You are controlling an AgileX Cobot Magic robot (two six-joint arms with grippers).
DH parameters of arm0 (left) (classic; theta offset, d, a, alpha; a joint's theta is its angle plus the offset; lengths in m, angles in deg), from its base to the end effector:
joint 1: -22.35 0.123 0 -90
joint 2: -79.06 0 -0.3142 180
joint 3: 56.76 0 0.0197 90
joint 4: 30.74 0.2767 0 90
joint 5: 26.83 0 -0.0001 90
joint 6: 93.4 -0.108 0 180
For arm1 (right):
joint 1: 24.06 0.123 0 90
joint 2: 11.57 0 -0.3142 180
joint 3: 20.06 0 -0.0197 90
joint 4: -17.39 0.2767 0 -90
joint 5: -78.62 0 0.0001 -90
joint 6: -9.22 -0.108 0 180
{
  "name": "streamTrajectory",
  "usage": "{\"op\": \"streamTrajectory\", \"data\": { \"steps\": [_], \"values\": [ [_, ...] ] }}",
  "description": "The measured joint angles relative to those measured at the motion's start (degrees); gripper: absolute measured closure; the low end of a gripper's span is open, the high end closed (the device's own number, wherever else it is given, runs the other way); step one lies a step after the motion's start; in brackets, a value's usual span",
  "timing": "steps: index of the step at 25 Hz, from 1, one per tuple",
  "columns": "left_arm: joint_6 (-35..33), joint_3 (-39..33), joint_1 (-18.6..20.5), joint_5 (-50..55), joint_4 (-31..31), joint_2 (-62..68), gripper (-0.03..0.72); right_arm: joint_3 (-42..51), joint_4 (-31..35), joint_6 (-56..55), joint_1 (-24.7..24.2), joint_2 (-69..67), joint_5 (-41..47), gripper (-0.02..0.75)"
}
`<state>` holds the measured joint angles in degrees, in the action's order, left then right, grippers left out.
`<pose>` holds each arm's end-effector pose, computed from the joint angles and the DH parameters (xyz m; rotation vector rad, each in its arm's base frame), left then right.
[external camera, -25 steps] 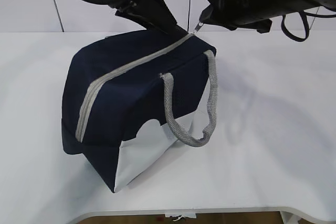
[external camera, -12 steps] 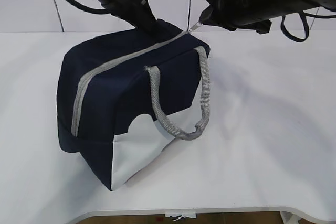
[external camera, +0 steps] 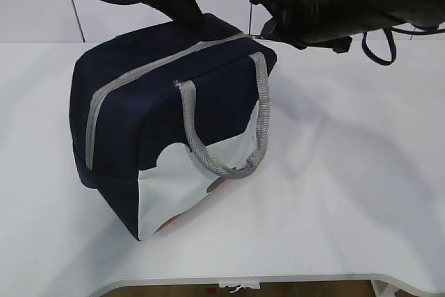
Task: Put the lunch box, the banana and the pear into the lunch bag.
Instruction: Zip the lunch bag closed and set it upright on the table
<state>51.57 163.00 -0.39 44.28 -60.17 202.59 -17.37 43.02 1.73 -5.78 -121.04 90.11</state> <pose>0.4332 -0.2360 0.3498 1.1833 2.3039 -0.6266 0.4330 0.1529 0.2751 0.2238 2.1879 0.6040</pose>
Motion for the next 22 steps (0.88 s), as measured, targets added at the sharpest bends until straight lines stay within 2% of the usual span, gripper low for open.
{"op": "streamTrajectory", "data": {
  "steps": [22],
  "values": [
    [0.0, 0.0, -0.1, 1.5, 2.8, -4.9, 0.685, -0.1, 4.8, 0.0, 0.0, -6.5, -0.8, 0.747]
  ]
}}
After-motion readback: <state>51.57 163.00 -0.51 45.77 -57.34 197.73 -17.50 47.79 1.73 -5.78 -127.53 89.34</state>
